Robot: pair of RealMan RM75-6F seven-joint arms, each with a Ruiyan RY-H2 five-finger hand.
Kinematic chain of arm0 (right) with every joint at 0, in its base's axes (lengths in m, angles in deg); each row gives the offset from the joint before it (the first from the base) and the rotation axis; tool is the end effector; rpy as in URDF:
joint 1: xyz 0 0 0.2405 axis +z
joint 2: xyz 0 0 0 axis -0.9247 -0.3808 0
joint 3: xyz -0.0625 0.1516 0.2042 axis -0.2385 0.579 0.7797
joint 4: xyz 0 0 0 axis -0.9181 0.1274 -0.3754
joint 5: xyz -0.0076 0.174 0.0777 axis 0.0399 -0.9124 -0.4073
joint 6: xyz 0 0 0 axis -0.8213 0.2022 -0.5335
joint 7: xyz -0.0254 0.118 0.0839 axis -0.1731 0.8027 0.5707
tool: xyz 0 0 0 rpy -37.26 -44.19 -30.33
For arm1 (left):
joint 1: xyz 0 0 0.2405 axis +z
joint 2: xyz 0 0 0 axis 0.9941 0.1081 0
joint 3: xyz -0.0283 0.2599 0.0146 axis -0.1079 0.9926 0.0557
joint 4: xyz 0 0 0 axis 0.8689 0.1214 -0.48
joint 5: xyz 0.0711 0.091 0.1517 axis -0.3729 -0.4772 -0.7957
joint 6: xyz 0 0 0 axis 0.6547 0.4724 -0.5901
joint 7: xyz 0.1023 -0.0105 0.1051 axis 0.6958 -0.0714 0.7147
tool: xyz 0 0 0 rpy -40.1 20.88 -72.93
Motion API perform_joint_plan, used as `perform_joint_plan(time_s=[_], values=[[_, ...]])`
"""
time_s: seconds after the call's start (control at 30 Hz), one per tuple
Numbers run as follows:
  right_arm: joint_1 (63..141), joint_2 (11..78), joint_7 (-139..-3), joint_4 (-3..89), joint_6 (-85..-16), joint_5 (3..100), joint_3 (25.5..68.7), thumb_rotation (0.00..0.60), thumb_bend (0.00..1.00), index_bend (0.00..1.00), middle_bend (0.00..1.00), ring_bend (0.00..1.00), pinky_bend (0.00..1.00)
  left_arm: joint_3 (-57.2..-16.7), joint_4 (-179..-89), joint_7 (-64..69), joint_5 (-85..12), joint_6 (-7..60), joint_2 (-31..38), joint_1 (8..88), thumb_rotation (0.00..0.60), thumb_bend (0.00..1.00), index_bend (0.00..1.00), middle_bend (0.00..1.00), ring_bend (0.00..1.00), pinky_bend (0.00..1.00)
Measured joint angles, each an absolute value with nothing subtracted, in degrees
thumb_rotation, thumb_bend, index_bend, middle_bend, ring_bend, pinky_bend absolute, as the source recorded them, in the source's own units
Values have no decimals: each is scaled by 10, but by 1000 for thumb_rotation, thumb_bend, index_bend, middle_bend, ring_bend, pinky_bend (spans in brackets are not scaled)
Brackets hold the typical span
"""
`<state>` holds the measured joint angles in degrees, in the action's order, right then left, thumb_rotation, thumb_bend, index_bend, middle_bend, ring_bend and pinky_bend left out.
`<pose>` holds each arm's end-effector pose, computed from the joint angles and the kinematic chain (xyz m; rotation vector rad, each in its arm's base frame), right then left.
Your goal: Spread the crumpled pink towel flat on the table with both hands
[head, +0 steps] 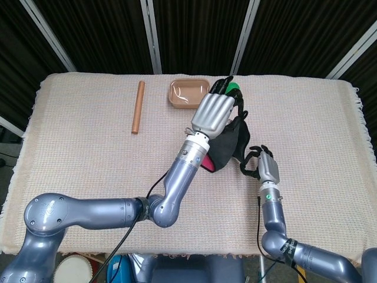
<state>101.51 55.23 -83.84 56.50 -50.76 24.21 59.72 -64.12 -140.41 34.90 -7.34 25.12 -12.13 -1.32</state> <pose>-0.2090 -0.3432 0.0145 1.0478 -1.6034 1.0229 0.1568 0.4066 0.0275 -1.6924 -0.9122 -1.4593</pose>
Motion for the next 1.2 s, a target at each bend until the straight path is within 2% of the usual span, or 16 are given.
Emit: perform_joint_plan(time_s=[0.37,0.73,1.03,1.2], values=[[1013,513,-836,620,-536,286,620,600,496,765,240,45,0,-623,-1457,314,-93,260,-71,48,600,502,568,275,17,79],[1049,485,-895,660,-573,300,656,600,496,765,240,46,0,-597,-1496,240,-129,257,2,137,600,502,573,281,29,90],[1105,486,-943,659,-590,288,693,600,496,765,240,46,0,-588,-1488,182,-152,246,39,186,600,502,576,287,37,103],[1134,493,-959,625,-590,270,711,600,497,765,240,46,0,-581,-1464,160,-159,236,41,199,600,502,578,289,37,103]])
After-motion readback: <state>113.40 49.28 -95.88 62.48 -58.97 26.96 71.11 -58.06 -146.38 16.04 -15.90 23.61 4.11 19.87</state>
